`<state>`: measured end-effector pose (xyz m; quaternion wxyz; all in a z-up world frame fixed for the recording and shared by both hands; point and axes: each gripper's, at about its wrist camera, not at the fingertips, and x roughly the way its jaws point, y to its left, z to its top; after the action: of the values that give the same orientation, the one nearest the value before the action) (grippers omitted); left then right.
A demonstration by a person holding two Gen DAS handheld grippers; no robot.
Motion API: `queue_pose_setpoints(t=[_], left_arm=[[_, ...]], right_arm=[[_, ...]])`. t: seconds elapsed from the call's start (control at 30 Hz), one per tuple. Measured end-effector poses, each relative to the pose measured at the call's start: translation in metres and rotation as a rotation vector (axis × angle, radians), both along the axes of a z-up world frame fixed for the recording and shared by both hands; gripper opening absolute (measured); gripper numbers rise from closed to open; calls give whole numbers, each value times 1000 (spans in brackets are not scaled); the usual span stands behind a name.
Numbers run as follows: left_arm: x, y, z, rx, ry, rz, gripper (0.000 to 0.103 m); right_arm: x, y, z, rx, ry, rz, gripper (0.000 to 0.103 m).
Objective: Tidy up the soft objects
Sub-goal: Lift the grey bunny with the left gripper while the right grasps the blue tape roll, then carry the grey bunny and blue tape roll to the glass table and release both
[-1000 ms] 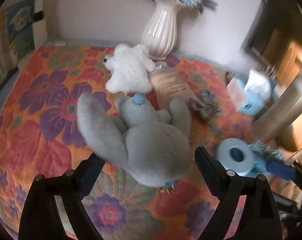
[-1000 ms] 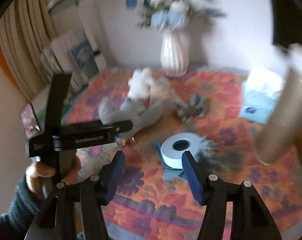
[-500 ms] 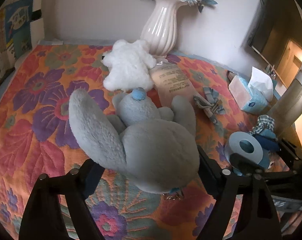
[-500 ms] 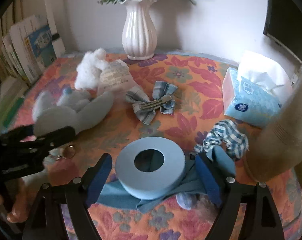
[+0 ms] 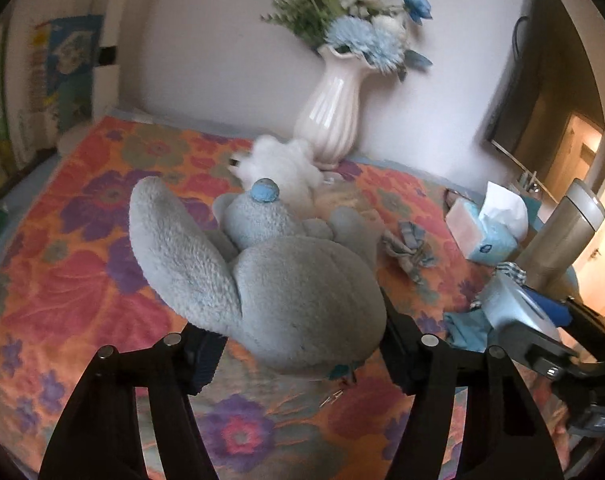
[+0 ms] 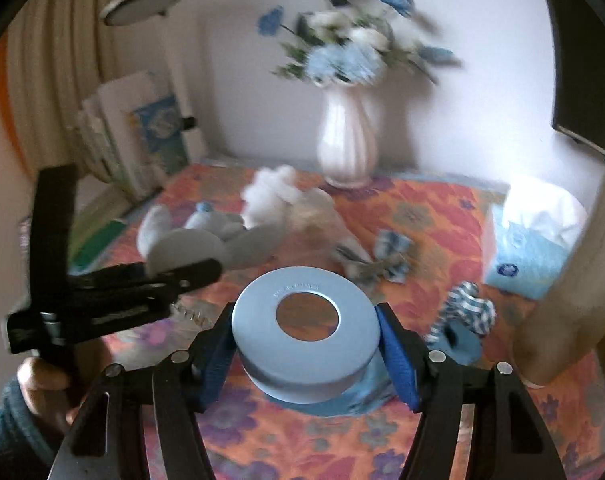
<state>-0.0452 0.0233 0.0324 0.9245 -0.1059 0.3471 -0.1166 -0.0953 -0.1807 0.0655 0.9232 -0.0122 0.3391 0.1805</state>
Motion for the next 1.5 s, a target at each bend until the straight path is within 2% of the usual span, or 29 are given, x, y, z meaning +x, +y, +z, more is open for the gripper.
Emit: queue_pose_setpoints(t=[0.13,0.23,0.37,0.67,0.87,1.03,1.17,1.33,1.5], left_arm=[[-1,15,-2,15,7,61,65],[5,24,-11,-25,42,85,65],[7,25,-13,-35,48,78,65],[6,20,-14,-19,45,59,65],[5,21,-14,-23,43,60,65],[3,21,-12,-39,46,47,65],[-10,13,0,-68,31,28,65],[-33,-21,35,-64,-41,-54,65],[-54,-55,66,-106,-91,-166,65]], right_arm=[[-4,15,-8,26,58,63,66],[-3,30,-31,-16,119,74,66],[-1,37,-59,-26,184,83,67],[-1,51,-68,-122,165,78,68],[-9,52,-65,-136,120,72,66],[-21,49,-56,-127,99,65,66],[-38,38,-30,-130,31,48,66],[-56,4,13,-80,-45,-22,66],[-79,-46,49,-15,-112,-121,66]])
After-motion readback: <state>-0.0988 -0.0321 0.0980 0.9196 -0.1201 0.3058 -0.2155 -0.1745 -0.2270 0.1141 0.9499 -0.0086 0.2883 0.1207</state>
